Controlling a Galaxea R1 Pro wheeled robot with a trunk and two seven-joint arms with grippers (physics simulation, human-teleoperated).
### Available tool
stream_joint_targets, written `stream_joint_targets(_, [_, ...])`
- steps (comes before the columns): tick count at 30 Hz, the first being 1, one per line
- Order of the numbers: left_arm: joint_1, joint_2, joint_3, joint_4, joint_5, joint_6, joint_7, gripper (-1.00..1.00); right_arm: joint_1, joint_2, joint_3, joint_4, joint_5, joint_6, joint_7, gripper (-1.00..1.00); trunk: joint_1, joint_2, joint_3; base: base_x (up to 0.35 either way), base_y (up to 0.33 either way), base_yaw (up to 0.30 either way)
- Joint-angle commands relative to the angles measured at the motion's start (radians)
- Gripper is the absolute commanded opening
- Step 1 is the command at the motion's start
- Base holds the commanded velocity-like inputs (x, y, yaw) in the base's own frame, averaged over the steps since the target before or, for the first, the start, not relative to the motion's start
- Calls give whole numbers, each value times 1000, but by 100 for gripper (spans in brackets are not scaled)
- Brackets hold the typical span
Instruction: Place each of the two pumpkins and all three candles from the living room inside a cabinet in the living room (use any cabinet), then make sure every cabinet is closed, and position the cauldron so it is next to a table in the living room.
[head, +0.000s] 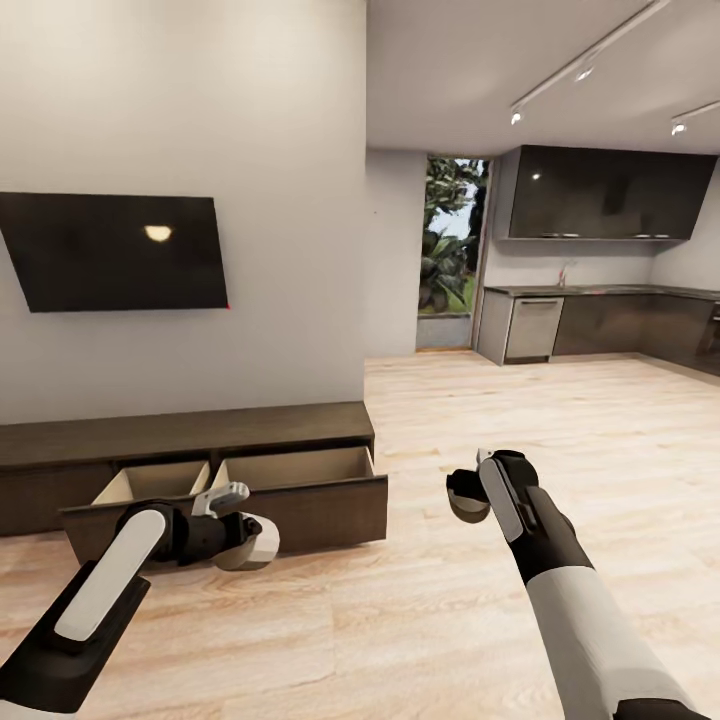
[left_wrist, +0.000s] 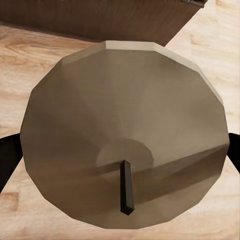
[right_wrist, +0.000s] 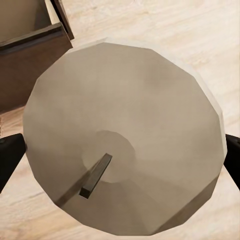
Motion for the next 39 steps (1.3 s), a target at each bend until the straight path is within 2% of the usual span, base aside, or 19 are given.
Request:
stream_joint_targets(1, [-1, 1, -1, -1, 7, 4, 9, -100, -1, 1, -2, -2, -12, 2, -8, -100, -4, 7, 2, 0, 0, 0])
stream_joint_targets(11, [-1, 0, -2, 1, 7, 4, 9, -100, -2, 2, 0, -1, -15, 0, -8, -100, -42, 77, 34, 0, 0, 19])
stream_joint_targets(21, [-1, 0, -4, 1, 7, 4, 9, -100, -1, 3, 0, -1, -14, 0, -9, -100, -81, 147, 65, 0, 0, 266])
stream_joint_targets(31, [-1, -1, -5, -1, 7, 5, 9, -100, -1, 2, -1, -1, -18, 0, -7, -100, -81, 147, 65, 18, 0, 170])
stream_joint_targets(39, [-1, -2, -8, -2, 7, 5, 9, -100, -2, 2, -1, -1, -18, 0, -7, -100, -81, 147, 65, 287, 0, 6])
